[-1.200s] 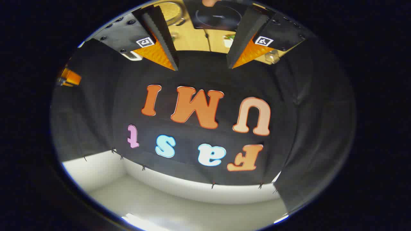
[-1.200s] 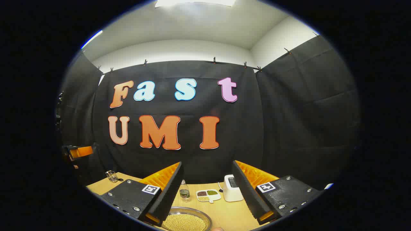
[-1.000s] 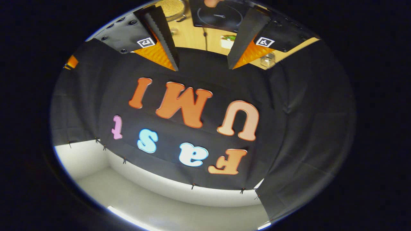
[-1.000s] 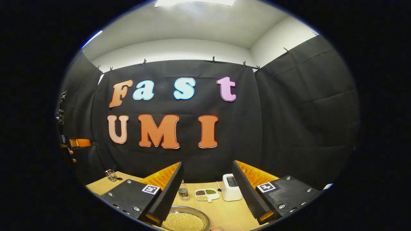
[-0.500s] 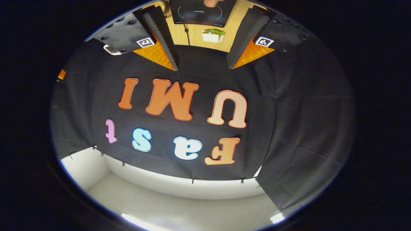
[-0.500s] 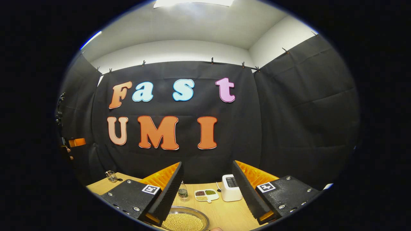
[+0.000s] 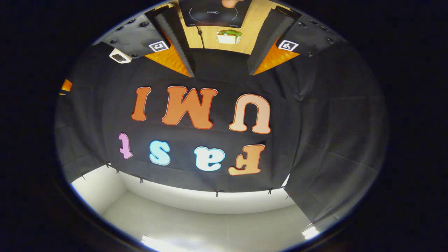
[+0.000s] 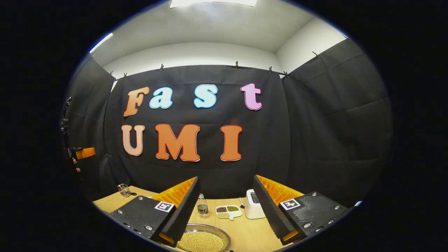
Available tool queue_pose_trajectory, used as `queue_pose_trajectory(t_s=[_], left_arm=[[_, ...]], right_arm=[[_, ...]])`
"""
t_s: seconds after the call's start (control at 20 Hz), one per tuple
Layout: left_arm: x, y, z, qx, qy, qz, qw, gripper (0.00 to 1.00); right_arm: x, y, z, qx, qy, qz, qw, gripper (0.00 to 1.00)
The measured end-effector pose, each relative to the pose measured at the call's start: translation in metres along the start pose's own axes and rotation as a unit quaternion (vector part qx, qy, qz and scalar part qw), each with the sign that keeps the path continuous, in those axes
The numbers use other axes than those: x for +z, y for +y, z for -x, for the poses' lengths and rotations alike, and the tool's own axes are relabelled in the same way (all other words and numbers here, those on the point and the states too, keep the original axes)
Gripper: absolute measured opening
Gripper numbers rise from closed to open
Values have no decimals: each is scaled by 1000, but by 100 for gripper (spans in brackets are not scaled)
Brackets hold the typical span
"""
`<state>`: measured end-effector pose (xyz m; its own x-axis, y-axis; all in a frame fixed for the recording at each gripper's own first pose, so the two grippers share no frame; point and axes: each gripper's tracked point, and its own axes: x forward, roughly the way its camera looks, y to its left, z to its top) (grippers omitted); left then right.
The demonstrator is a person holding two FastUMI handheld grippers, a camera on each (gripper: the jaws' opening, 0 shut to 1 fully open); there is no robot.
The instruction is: First push the handle of the pot to place it horizontally, then grasp the pot with both hands and set it on the induction cooktop.
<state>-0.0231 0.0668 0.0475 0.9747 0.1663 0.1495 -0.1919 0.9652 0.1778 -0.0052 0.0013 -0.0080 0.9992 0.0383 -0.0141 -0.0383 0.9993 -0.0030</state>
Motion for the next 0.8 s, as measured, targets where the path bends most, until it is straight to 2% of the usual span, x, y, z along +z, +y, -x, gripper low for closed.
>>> queue_pose_trajectory(t_s=[0.15, 0.2, 0.25, 0.35, 0.4, 0.5, 0.55, 0.6, 0.65, 0.7, 0.75, 0.8], left_arm=[[8, 2, 4, -2, -12, -5, 1000, 98], [10, 2, 5, -1, -14, -8, 1000, 98], [10, 0, 6, -2, -15, -9, 1000, 98], [10, 1, 7, -4, -15, -8, 1000, 98], [10, 0, 7, -4, -16, -7, 1000, 99], [7, 0, 6, -4, -13, -8, 1000, 99], [7, 1, 6, -3, -12, -9, 1000, 99], [6, 1, 7, -2, -11, -11, 1000, 97], [5, 1, 6, -3, -11, -12, 1000, 97], [5, 1, 6, -3, -10, -12, 1000, 97], [5, 0, 6, -3, -10, -11, 1000, 97], [5, 0, 6, -4, -11, -10, 1000, 99]], right_arm=[[-5, 1, 0, 4, 4, 2, 1000, 91], [-8, 1, -1, 2, 6, 4, 1000, 93], [-10, 0, -1, 1, 8, 5, 1000, 81], [-14, 2, -3, 5, 11, 9, 1000, 73], [-16, 0, -4, 4, 13, 10, 1000, 65], [-21, 0, -4, 7, 17, 13, 1000, 63], [-22, 1, -4, 8, 17, 13, 1000, 49], [-23, -1, -4, 8, 17, 14, 1000, 50], [-25, -2, -3, 7, 17, 15, 1000, 34], [-27, -2, -3, 6, 18, 16, 1000, 39], [-29, -3, -2, 5, 19, 17, 1000, 29], [-31, -5, -1, 4, 19, 14, 1000, 27]])
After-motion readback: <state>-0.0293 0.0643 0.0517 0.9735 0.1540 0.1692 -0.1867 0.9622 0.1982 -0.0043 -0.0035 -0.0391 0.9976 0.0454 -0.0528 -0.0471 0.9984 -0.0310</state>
